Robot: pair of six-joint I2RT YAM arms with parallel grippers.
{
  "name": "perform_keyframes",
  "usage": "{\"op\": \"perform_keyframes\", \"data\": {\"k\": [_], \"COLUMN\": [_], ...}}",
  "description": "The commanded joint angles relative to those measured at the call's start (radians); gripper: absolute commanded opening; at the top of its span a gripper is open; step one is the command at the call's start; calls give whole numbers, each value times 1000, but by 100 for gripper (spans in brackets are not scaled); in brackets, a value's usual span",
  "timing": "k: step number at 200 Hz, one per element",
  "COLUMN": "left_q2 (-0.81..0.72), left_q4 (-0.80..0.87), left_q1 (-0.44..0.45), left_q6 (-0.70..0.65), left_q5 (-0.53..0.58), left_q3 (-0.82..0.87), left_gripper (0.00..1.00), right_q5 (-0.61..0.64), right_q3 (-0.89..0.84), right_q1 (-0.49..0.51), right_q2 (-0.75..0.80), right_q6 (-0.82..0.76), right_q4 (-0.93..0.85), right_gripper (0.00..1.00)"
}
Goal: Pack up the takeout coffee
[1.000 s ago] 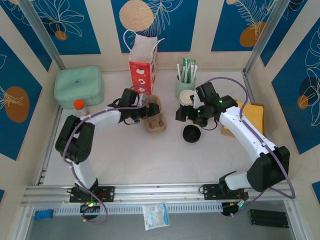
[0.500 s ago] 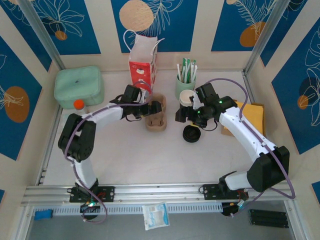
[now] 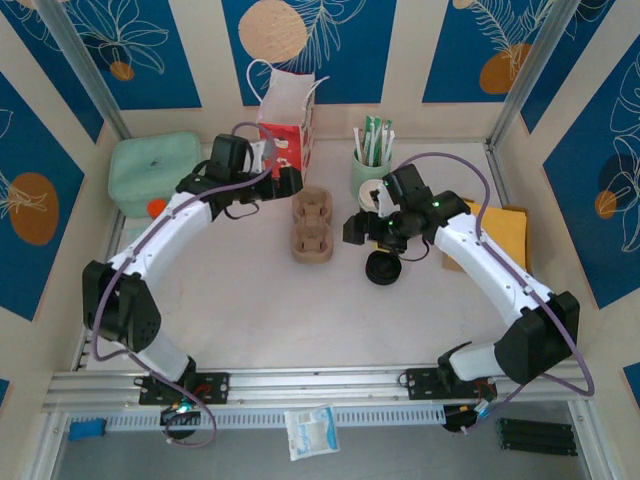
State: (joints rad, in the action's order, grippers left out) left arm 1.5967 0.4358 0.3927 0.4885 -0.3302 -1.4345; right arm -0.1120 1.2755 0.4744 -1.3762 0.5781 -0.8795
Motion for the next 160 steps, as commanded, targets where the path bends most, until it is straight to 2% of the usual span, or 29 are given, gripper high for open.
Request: {"op": "perform_keyframes", "data": {"k": [1,28,86,146,160], "left_q2": [-40,-86,-164,-181,-174], "left_q4": [92,101,179,144,133], "left_q1": [-5,-5,-4,27,35], "left_q6": [-36,-30,-47,-31,-29], "left_q5": [31,27,50,69,80], "left_q3": [-22,11,119,273,291], "left_gripper": [99,99,100,99,99], "right_q5": [8,16,-56,-54,-51], "right_q3": [25,-5,-112,-166,-175], "right_q1": [27,55,78,101,103], "right_q2": [-28,-57,-127,-178,-187], "right_q6": [37,93,236,315,327], "right_q4": [6,64,267,367,383], "right_gripper": [79,75,63,44,43]}}
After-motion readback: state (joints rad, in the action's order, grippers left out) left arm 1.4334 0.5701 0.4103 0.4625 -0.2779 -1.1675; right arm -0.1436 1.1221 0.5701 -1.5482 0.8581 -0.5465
